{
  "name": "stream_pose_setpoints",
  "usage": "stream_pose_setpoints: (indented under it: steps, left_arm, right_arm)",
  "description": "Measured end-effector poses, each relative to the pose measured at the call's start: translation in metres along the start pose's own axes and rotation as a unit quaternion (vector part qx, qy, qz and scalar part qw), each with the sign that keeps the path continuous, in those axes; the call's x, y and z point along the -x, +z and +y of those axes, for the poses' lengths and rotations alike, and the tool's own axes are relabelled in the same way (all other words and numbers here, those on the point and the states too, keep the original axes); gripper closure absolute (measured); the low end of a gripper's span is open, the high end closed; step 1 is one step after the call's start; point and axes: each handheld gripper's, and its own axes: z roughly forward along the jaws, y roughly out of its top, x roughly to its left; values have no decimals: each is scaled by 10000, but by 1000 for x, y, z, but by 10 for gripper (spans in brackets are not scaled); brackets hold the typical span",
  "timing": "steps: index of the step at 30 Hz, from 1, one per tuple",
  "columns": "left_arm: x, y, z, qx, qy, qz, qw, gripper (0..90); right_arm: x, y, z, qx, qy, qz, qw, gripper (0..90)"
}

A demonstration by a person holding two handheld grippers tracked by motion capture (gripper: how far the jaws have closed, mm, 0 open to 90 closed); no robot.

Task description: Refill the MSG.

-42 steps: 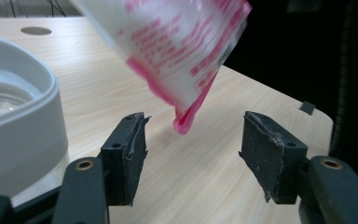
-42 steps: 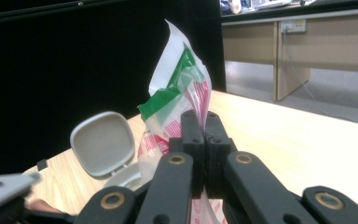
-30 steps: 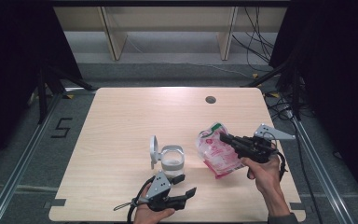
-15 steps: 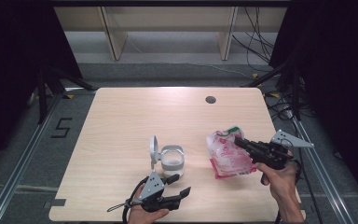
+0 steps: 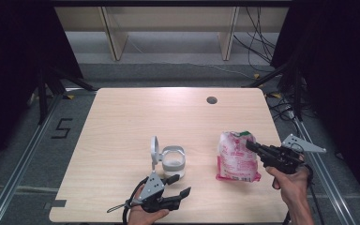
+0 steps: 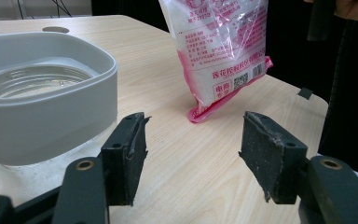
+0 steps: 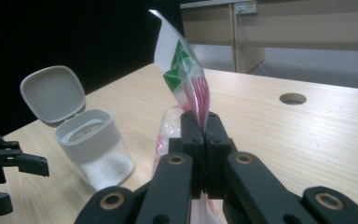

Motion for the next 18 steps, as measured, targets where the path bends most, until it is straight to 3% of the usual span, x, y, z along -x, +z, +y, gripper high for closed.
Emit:
stream_pose_setpoints:
  steps: [3,5,8,9,12,14,15,16,18]
  left_arm:
    - [0,0,0,11,5,-4,10000,397]
    - [0,0,0,9,8,-4,10000,397]
    - [0,0,0,13,0,-7,10000,397]
    - [0,0,0,12,3,-6,10000,397]
    - [0,2,-1,50,-29,-73,10000,397]
    - [1,1,-1,40,-28,-49,10000,397]
    - [1,1,-1,40,-28,-49,10000,397]
    - [2,1,-1,16,-109,-36,9999,397]
    - [3,2,-1,23,-156,-26,9999,397]
  right_arm:
    - [4,-2,-4,27,84,-67,9999,900]
    - [7,-3,-5,42,-54,-66,10000,900]
    - [11,-3,-9,42,102,-109,9999,900]
    - [13,-2,-10,73,18,-136,9999,900]
    - [15,-3,-11,-159,79,-245,9995,900]
    - [16,0,-14,-135,14,-307,9994,900]
    - [18,0,-13,-231,50,-230,9995,900]
    - [16,0,-15,-227,151,-307,9992,900]
    - [20,2,-15,-254,-3,-333,9991,900]
